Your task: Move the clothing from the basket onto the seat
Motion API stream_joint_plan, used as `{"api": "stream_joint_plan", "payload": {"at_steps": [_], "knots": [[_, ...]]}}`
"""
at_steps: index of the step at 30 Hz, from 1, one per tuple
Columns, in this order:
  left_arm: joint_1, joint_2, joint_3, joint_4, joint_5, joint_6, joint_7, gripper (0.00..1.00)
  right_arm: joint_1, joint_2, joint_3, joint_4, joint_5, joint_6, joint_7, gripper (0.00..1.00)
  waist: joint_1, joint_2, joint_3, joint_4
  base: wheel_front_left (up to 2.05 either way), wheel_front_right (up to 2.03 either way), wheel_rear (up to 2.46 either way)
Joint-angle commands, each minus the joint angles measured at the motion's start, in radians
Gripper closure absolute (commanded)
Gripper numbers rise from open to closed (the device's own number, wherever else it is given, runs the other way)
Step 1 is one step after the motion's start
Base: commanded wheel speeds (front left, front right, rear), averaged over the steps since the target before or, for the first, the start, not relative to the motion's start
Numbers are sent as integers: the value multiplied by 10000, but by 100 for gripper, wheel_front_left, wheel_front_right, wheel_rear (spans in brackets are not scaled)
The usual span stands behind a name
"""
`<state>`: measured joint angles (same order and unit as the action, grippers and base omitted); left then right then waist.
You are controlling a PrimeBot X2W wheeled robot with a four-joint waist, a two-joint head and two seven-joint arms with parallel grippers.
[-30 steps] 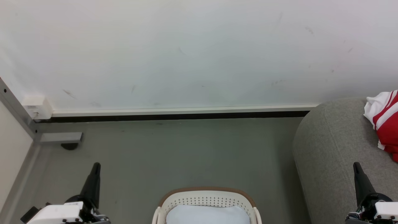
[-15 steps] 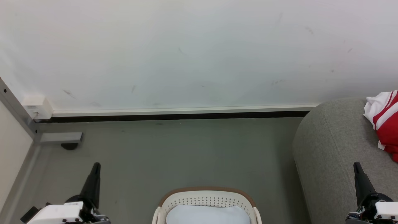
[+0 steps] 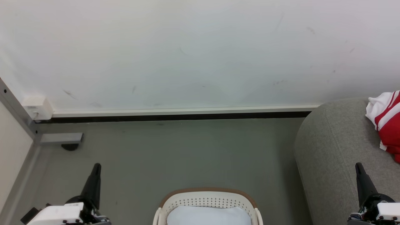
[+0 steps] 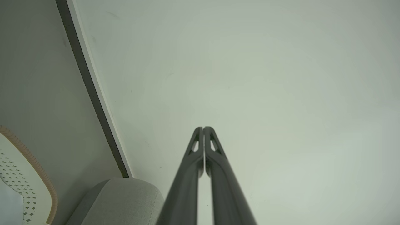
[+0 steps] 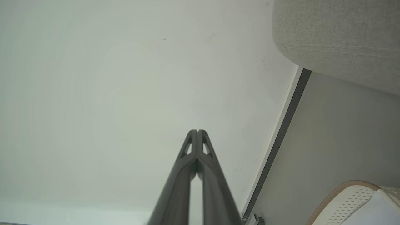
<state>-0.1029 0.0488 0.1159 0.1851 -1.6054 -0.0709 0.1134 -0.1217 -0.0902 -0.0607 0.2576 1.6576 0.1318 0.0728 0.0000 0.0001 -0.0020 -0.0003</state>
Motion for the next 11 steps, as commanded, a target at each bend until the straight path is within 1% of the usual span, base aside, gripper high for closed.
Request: {"api": "stream_joint_plan", "payload": {"at_steps": [1,11], "knots": [[-77,18,27,-34,-123,-17,39,100,-48,-64,21,-49,72,-21,-7,100,0,-1,0,0,0,0,0],[-77,18,26,-34,-123,-17,39,100,-40,-110,75,-57,113,-21,-69,100,0,-1,0,0,0,0,0]]}}
